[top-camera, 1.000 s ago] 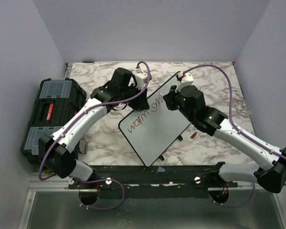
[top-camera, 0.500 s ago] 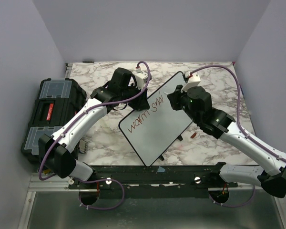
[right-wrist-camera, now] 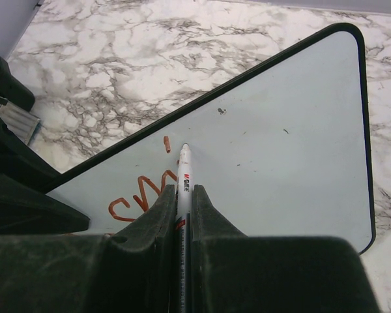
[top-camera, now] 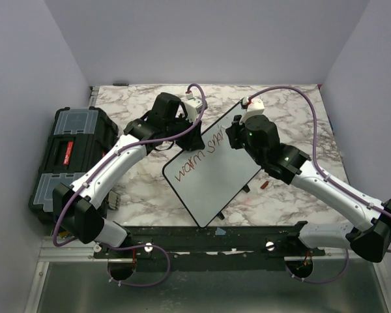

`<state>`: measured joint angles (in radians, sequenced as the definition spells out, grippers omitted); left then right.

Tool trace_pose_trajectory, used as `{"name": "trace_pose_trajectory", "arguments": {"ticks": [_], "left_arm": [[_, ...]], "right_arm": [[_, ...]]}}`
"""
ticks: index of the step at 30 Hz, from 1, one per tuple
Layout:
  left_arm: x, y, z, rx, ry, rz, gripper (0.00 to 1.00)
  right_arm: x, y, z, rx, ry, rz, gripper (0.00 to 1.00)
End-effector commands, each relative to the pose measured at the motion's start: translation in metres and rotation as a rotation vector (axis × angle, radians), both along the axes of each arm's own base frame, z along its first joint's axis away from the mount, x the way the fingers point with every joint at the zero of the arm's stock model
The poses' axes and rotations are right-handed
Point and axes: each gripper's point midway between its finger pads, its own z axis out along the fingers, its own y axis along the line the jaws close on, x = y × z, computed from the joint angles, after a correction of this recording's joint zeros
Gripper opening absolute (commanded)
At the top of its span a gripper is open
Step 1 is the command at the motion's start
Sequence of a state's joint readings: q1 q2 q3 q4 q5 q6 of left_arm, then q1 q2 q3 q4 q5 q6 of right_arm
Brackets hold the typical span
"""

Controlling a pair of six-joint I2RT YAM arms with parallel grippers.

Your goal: Write a sentence on the whiteboard

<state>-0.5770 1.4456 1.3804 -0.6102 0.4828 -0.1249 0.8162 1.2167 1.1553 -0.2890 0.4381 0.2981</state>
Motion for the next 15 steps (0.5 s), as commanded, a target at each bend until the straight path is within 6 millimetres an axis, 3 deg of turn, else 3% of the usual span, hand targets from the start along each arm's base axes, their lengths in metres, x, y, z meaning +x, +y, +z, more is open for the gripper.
{"name": "trace_pose_trajectory", "arguments": {"ticks": [1, 15], "left_arm": [[-0.017, 0.001, -0.020, 0.040, 0.052, -0.061, 0.00], [-0.018, 0.001, -0.022, 0.042, 0.055, -0.061, 0.00]], "right_arm": [[0.008, -0.002, 0.014, 0.008, -0.038, -0.029, 0.01], [0.004, -0.004, -0.013, -0.004, 0.004, -0.031, 0.01]]}}
